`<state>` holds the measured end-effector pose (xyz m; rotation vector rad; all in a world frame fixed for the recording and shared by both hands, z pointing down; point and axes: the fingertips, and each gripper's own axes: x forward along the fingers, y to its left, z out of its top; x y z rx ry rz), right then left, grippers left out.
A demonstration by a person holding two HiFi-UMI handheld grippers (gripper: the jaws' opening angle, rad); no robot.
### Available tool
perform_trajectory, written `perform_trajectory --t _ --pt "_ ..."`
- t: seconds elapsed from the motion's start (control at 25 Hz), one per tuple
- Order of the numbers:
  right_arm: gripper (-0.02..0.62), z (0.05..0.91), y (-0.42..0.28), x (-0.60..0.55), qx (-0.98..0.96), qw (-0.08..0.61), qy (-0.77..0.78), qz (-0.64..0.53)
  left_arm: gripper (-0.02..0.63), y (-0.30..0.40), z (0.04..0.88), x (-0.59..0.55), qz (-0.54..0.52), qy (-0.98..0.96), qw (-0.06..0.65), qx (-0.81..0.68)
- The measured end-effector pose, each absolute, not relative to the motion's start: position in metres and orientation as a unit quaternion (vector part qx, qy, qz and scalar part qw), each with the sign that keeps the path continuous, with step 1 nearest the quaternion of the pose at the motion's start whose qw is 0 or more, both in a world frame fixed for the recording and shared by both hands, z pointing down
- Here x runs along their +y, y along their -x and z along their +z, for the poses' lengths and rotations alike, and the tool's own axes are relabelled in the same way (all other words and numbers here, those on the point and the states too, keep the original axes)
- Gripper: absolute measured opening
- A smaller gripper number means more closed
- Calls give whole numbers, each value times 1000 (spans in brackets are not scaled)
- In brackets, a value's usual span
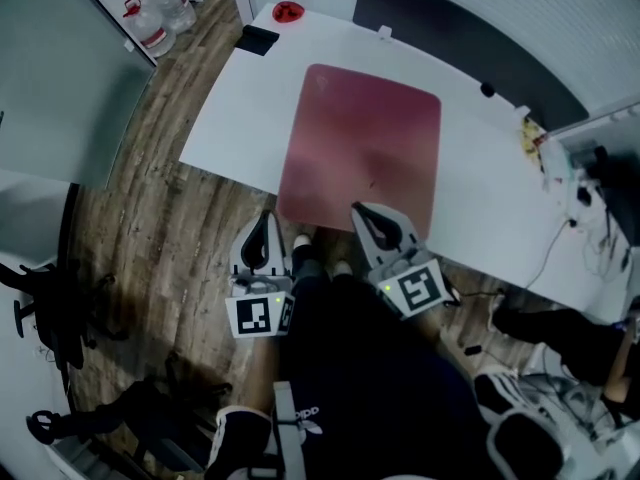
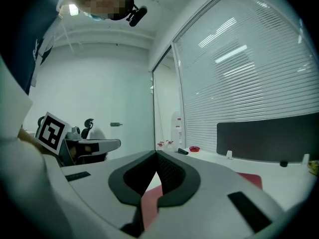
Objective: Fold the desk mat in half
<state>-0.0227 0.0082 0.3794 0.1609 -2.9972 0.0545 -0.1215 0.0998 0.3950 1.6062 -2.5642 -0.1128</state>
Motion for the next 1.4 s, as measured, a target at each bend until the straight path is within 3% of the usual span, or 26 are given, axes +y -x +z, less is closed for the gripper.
perform_trajectory --t 0.4,1.08,1.4 --pt "3 390 88 12 -991 90 -102 15 3 195 411 86 -19 -575 72 -815" --pt "3 432 130 29 -989 127 -78 12 3 213 458 81 -14 -576 132 -807" --pt "5 479 128 45 -969 241 -44 -18 3 216 470 83 -15 -563 152 -812"
